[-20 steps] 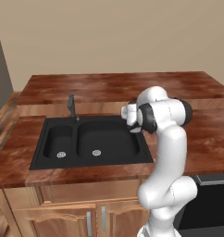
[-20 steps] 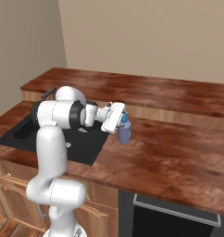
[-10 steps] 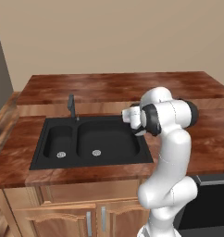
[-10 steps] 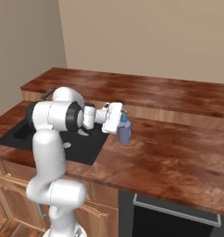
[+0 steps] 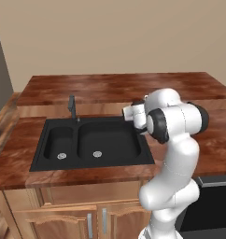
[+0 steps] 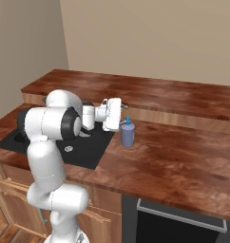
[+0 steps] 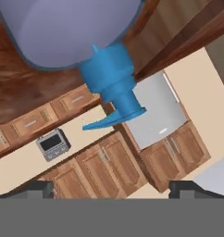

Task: Restock the sink supplies by placing the sponge and soap dispenser on the counter and next to the sink. Make sure the soap dispenser is upright.

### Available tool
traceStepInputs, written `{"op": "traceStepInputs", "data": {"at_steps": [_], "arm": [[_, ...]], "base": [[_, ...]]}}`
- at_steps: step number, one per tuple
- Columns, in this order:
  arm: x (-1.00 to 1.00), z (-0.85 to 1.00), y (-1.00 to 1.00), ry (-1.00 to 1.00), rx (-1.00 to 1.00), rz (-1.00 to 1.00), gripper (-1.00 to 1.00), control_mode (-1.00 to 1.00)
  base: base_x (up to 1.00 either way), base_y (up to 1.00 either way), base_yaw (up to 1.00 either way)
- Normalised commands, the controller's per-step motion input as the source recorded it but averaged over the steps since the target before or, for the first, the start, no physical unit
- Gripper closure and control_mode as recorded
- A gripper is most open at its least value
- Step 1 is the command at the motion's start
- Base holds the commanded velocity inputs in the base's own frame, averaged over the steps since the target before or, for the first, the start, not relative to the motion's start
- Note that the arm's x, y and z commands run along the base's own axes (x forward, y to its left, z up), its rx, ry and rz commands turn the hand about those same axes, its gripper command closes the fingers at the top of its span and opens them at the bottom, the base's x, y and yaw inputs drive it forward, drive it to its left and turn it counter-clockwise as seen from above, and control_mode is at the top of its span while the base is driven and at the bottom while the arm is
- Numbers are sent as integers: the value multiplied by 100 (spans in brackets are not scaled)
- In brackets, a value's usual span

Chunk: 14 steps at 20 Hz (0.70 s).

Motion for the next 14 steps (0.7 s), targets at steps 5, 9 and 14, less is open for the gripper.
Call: {"op": "traceStepInputs", "data": {"at_steps": [5,9,14], "arm": [[-2,19,35,0,0,7,-100,-100],[-26,11,51,-1,3,1,-100,-100],[-58,5,35,-17,30,0,-100,-100]], "base": [[0,0,0],[0,0,0],[0,0,0]]}}
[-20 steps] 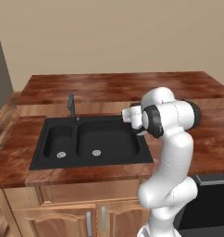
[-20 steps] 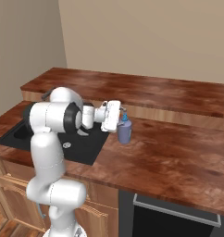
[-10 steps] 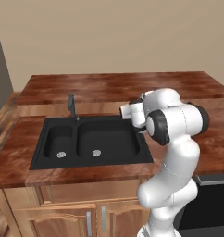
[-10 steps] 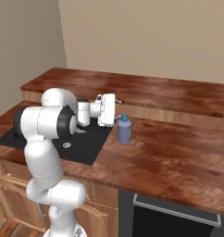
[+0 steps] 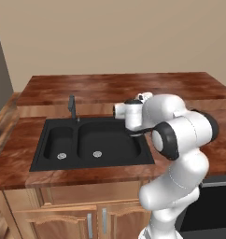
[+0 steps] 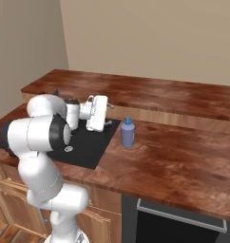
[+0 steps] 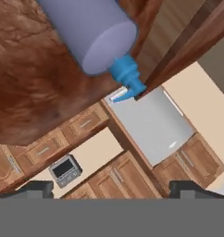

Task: Restock the sink supplies by placing the sponge and soap dispenser on the counter and next to the sink. Make sure the soap dispenser is upright.

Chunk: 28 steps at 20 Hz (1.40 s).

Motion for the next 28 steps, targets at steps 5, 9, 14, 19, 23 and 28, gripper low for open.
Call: {"op": "traceStepInputs", "data": {"at_steps": [5,9,14,19,23,28], "arm": [[-86,0,30,-35,47,-4,-100,-100],[-81,2,29,-32,49,-4,-100,-100],[-74,18,12,-16,48,-1,-100,-100],[-80,8,2,-7,45,0,-100,-100],[-78,0,4,0,40,0,-100,-100],[-61,0,31,0,33,-1,-100,-100]], "base": [[0,0,0],[0,0,0],[0,0,0],[0,0,0],[0,0,0],[0,0,0]]}}
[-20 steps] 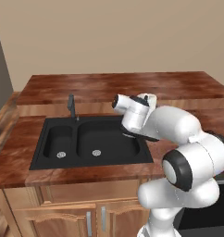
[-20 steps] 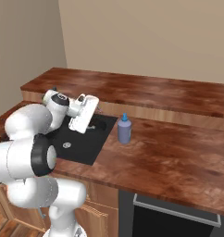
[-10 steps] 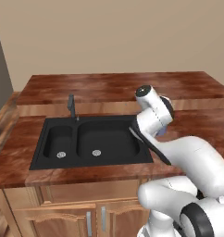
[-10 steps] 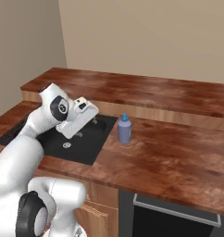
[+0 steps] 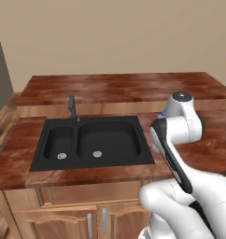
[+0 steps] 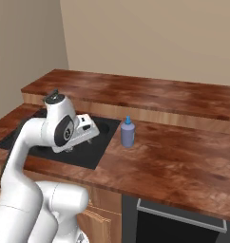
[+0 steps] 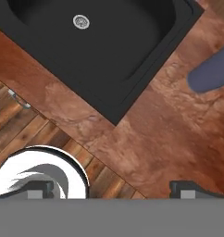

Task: Restock the sink supplies by placing the sponge and soap dispenser on the counter and next to the sink. Make sure the soap dispenser is upright.

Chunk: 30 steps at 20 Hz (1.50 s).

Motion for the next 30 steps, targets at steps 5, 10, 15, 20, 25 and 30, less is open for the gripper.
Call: {"op": "traceStepInputs", "data": {"at_steps": [5,10,15,20,25,30], "arm": [[-44,-1,59,0,20,-3,-100,-100],[-20,-7,47,0,10,-3,-100,-100],[-2,-3,0,3,1,0,-100,-100],[1,-3,0,2,0,0,-100,-100],[-7,-3,2,-1,-1,1,-100,100],[0,0,0,0,0,0,-100,100]], "base": [[0,0,0],[0,0,0],[0,0,0],[0,0,0],[-25,5,5],[-70,39,40]]}}
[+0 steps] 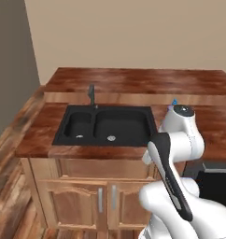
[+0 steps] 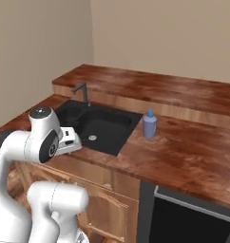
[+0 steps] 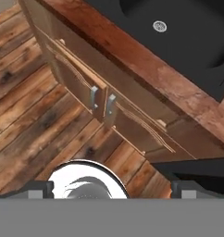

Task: Restock the sink supplies by placing the sponge and soap dispenser on the counter and next to the sink. Make sure the soap dispenser is upright.

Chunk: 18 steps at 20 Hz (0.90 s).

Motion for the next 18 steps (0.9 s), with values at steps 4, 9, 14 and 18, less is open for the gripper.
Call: {"op": "traceStepInputs", "data": {"at_steps": [4,9,14,18], "arm": [[0,0,0,0,0,0,-100,100],[0,0,0,0,0,0,-100,100],[0,0,0,0,0,0,-100,100],[0,0,0,0,0,0,-100,100]], "base": [[-19,60,63],[0,72,74],[0,67,74],[0,59,77]]}}
